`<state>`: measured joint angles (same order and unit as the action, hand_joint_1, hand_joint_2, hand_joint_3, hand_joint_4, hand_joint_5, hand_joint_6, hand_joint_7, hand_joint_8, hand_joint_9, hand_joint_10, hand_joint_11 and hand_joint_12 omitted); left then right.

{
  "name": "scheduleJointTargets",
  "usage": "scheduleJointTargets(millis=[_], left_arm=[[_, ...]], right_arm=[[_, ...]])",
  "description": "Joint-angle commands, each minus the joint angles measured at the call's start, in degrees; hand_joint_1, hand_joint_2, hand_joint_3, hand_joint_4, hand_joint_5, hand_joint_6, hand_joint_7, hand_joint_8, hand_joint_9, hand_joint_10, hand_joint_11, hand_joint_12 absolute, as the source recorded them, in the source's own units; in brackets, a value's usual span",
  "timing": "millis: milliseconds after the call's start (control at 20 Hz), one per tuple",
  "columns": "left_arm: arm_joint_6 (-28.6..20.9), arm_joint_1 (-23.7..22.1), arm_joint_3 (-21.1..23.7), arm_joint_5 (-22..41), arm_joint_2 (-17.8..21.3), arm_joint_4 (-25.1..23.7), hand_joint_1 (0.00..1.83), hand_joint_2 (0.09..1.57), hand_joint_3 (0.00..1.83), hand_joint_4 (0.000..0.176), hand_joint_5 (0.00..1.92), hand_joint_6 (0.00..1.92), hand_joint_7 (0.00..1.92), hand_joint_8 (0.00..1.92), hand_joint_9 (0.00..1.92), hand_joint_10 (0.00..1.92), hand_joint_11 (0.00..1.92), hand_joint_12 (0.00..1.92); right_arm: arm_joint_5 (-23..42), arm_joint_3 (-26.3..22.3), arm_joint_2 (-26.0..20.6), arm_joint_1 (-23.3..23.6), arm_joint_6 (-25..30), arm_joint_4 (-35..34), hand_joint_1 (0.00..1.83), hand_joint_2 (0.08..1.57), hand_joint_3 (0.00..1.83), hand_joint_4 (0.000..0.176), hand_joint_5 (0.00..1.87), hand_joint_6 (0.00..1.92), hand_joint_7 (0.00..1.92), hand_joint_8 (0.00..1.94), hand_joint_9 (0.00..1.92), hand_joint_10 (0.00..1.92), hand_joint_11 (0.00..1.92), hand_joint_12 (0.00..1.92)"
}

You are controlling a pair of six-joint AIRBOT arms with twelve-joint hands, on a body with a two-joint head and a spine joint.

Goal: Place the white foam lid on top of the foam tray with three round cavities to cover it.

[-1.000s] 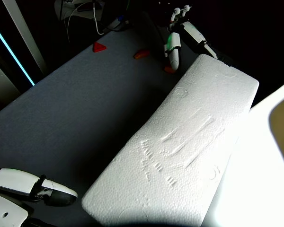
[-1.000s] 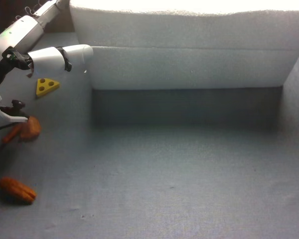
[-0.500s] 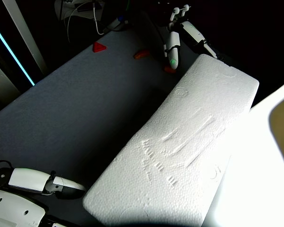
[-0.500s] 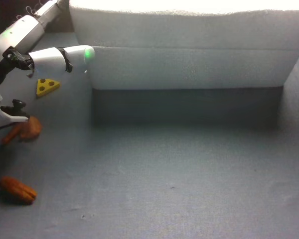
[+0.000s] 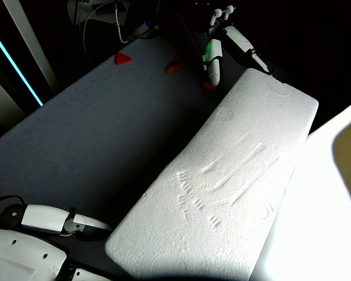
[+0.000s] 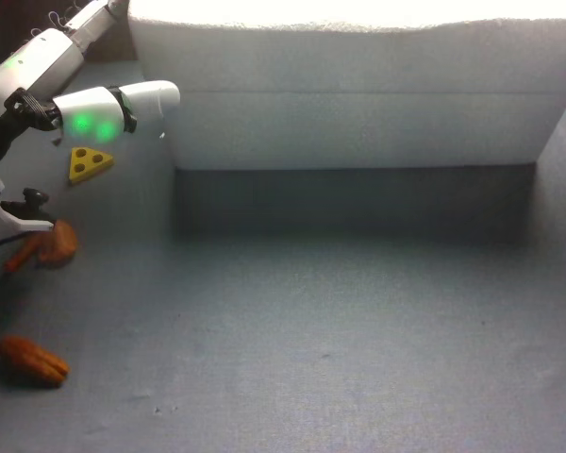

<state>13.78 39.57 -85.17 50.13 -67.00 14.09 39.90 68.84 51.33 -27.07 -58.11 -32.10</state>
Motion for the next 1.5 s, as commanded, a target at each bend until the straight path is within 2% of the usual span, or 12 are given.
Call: scheduleJointTargets(millis=[0, 200, 350, 400, 450, 600, 700, 900, 950, 1100, 1350, 1450], left_arm=[[-0.36, -0.1, -0.27, 6.35, 0.02, 0.44, 0.48, 1.1, 0.0, 0.071, 0.0, 0.0, 0.0, 0.0, 0.0, 0.0, 0.0, 0.12], [-0.71, 0.68, -1.08, 4.54, -0.98, 0.53, 0.52, 1.12, 0.01, 0.078, 0.0, 0.0, 0.0, 0.0, 0.0, 0.0, 0.0, 0.0], [-0.85, 1.12, -1.23, 3.94, -1.24, 0.68, 0.51, 1.13, 0.01, 0.078, 0.0, 0.0, 0.0, 0.0, 0.0, 0.0, 0.0, 0.0], [-0.85, 1.29, -1.23, 3.78, -1.25, 0.79, 0.52, 1.13, 0.01, 0.085, 0.0, 0.0, 0.0, 0.0, 0.0, 0.0, 0.0, 0.0], [-0.85, 1.55, -1.24, 3.53, -1.27, 0.92, 0.54, 1.13, 0.01, 0.074, 0.0, 0.0, 0.0, 0.0, 0.0, 0.0, 0.0, 0.0], [-0.85, 1.92, -1.23, 3.39, -1.41, 0.92, 0.54, 1.13, 0.0, 0.079, 0.0, 0.0, 0.0, 0.0, 0.0, 0.0, 0.0, 0.0], [-0.89, 1.7, -1.23, 3.3, -1.46, 0.53, 0.52, 1.13, 0.0, 0.065, 0.0, 0.0, 0.0, 0.0, 0.0, 0.0, 0.0, 0.0], [-1.14, 1.02, -0.98, 3.69, -1.56, -0.86, 0.54, 1.11, 0.0, 0.075, 0.0, 0.0, 0.0, 0.0, 0.0, 0.0, 0.0, 0.0], [-1.19, 1.01, -0.93, 3.84, -1.53, -0.93, 0.54, 1.12, 0.0, 0.062, 0.0, 0.0, 0.0, 0.0, 0.0, 0.0, 0.0, 0.0], [-1.26, 1.05, -0.22, 4.95, -1.0, -1.32, 0.5, 1.13, 0.0, 0.072, 0.0, 0.0, 0.0, 0.0, 0.0, 0.0, 0.0, 0.0], [-0.78, 2.02, 0.61, 6.14, 0.37, -0.56, 0.46, 1.11, 0.0, 0.063, 0.0, 0.0, 0.0, 0.0, 0.0, 0.0, 0.01, 0.0], [-0.2, 2.75, 1.43, 7.24, 1.39, 0.0, 0.47, 1.11, 0.0, 0.048, 0.0, 0.0, 0.0, 0.0, 0.0, 0.0, 0.0, 0.0]], right_arm=[[7.0, 0.37, -0.73, 0.73, 0.14, 1.19, 0.4, 1.31, 0.0, 0.0, 0.0, 0.0, 0.0, 0.0, 0.0, 0.0, 0.0, 0.59], [7.15, 0.26, -0.81, 1.22, 0.14, 1.87, 0.44, 1.32, 0.0, 0.0, 0.0, 0.0, 0.0, 0.0, 0.03, 0.01, 0.0, 1.03], [7.13, 0.27, -0.8, 1.34, 0.15, 1.97, 0.39, 1.31, 0.0, 0.0, 0.0, 0.0, 0.0, 0.0, 0.0, 0.0, 0.0, 0.52], [7.07, 0.29, -0.78, 1.34, 0.15, 1.97, 0.4, 1.3, 0.0, 0.0, 0.0, 0.0, 0.0, 0.0, 0.0, 0.0, 0.0, 0.17], [6.85, 0.46, -0.73, 1.33, 0.15, 1.72, 0.39, 1.31, 0.0, 0.0, 0.0, 0.0, 0.0, 0.0, 0.0, 0.0, 0.0, 0.03], [6.84, 0.55, -0.92, 0.7, 0.15, 0.73, 0.38, 1.31, 0.0, 0.0, 0.0, 0.0, 0.0, 0.0, 0.0, 0.0, 0.0, 0.0], [6.89, 0.54, -1.11, 0.28, 0.15, 0.14, 0.38, 1.31, 0.0, 0.0, 0.0, 0.0, 0.0, 0.0, 0.0, 0.0, 0.01, 0.21], [7.11, 0.51, -1.46, -0.31, 0.15, -0.58, 0.4, 1.3, 0.0, 0.0, 0.0, 0.0, 0.0, 0.0, 0.0, 0.0, 0.0, 0.76], [7.11, 0.51, -1.47, -0.41, 0.15, -0.71, 0.38, 1.31, 0.0, 0.0, 0.0, 0.0, 0.0, 0.0, 0.0, 0.0, 0.0, 0.75], [7.16, 0.5, -1.59, -0.98, 0.14, -1.27, 0.44, 1.3, 0.0, 0.008, 0.0, 0.0, 0.0, 0.0, 0.0, 0.0, 0.0, 0.29], [8.74, -0.63, -3.02, -2.27, 0.14, -1.99, 0.43, 1.31, 0.0, 0.0, 0.0, 0.0, 0.0, 0.0, 0.0, 0.0, 0.0, 0.67], [9.57, -1.24, -3.5, -2.61, 0.14, -1.93, 0.45, 1.3, 0.0, 0.0, 0.0, 0.0, 0.0, 0.0, 0.0, 0.0, 0.0, 0.59]])
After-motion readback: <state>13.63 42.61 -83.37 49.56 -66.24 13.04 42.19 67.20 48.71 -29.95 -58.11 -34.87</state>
